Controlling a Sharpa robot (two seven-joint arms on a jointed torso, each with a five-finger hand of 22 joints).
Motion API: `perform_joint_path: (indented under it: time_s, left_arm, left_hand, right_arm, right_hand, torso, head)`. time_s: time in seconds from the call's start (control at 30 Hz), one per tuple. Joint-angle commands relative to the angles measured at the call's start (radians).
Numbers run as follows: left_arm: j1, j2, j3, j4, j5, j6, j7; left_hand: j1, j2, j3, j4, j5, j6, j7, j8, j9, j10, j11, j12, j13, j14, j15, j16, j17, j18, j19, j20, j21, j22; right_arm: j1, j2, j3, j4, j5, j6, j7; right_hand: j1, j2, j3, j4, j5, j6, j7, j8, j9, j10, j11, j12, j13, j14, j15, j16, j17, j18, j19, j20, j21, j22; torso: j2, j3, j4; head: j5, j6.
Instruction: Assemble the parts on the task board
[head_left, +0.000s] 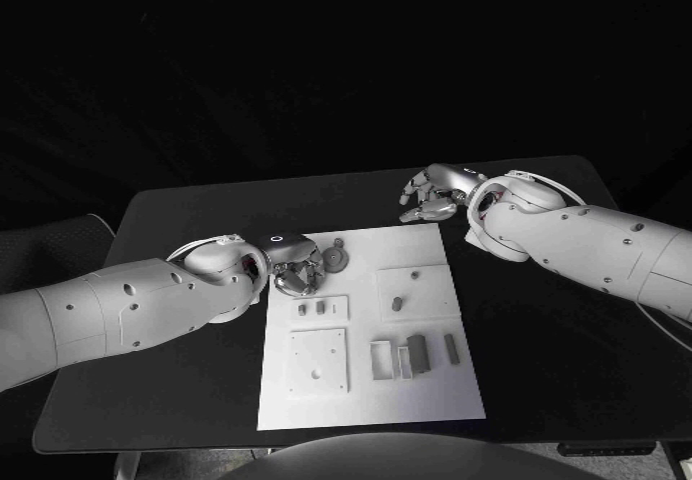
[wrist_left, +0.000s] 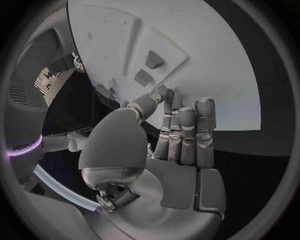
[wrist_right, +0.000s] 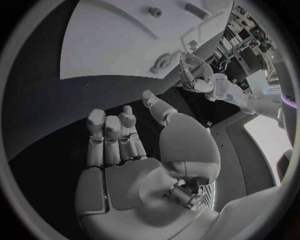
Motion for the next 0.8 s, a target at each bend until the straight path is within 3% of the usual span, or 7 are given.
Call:
perform_joint_path:
  time_s: [0.03,0.2,0.33,0.5,0.8]
  left_arm:
    - [-0.004,0.007,-0.002,0.0,-0.004,0.031,0.002]
    - [-0.006,0.009,-0.002,-0.004,-0.004,0.031,-0.002]
    - [-0.006,0.006,-0.002,-0.007,-0.002,0.003,0.0]
    - [-0.006,0.004,-0.002,-0.009,0.002,-0.007,0.003]
    - [-0.006,0.003,-0.002,-0.009,0.003,-0.009,0.005]
  left_hand:
    - [-0.012,-0.007,-0.006,0.0,0.001,-0.008,0.002,-0.006,-0.001,-0.006,0.004,-0.005,-0.002,-0.007,0.0,0.002,0.001,0.106,-0.002,-0.002,0.0,0.019]
    - [-0.02,-0.021,-0.015,0.001,0.0,-0.027,0.009,-0.016,-0.005,-0.012,0.008,-0.01,0.001,-0.015,0.004,0.002,0.001,0.105,-0.007,0.0,-0.002,0.019]
    - [-0.04,-0.037,-0.046,-0.002,0.006,-0.073,0.03,-0.039,-0.016,-0.006,0.007,-0.008,0.009,-0.019,0.003,0.003,0.002,0.106,-0.01,0.001,-0.002,0.019]
    - [-0.047,-0.052,-0.066,-0.002,0.006,-0.116,0.037,-0.06,-0.026,-0.007,0.006,-0.009,0.018,-0.021,0.002,0.004,0.002,0.106,-0.011,0.0,-0.004,0.018]
    - [-0.05,-0.059,-0.072,0.001,0.006,-0.124,0.04,-0.062,-0.028,-0.005,0.006,-0.008,0.024,-0.022,0.002,0.005,0.002,0.105,-0.011,0.0,-0.005,0.018]
  right_arm:
    - [0.0,-0.001,0.0,0.002,0.0,0.009,0.008]
    - [0.0,-0.001,0.0,0.002,0.0,0.008,0.007]
    - [0.0,-0.002,0.0,0.001,0.0,0.007,0.007]
    - [0.0,-0.002,0.0,0.001,0.0,0.007,0.007]
    - [0.0,-0.003,0.0,0.001,0.0,0.007,0.007]
  right_hand:
    - [-0.007,-0.002,-0.001,0.007,-0.001,0.0,0.009,-0.004,0.001,-0.007,0.001,0.004,-0.001,0.001,-0.004,-0.003,-0.001,0.064,0.002,-0.008,-0.006,0.002]
    - [-0.007,-0.002,-0.001,0.007,-0.001,0.0,0.009,-0.004,0.001,-0.007,0.001,0.004,-0.001,0.001,-0.004,-0.004,-0.001,0.064,0.002,-0.008,-0.006,0.002]
    - [-0.007,-0.002,-0.001,0.007,-0.001,0.0,0.009,-0.004,0.001,-0.007,0.001,0.004,-0.001,0.0,-0.004,-0.004,-0.001,0.064,0.002,-0.008,-0.006,0.002]
    - [-0.007,-0.003,-0.001,0.007,-0.001,0.0,0.009,-0.005,0.001,-0.007,0.001,0.004,-0.001,0.0,-0.004,-0.004,-0.001,0.064,0.002,-0.008,-0.006,0.002]
    - [-0.007,-0.003,-0.001,0.007,-0.001,0.0,0.009,-0.005,0.001,-0.007,0.001,0.004,-0.002,0.0,-0.004,-0.003,-0.001,0.064,0.002,-0.008,-0.006,0.002]
  torso:
    - [0.0,-0.0001,-0.0004]
    - [0.0,-0.0003,-0.0006]
    - [0.0,-0.0003,0.0001]
    - [0.0,-0.0005,0.0001]
    - [0.0,-0.0009,0.0006]
  head:
    - [-0.001,0.0]
    - [-0.002,0.001]
    - [-0.002,0.002]
    - [-0.003,0.003]
    - [-0.004,0.003]
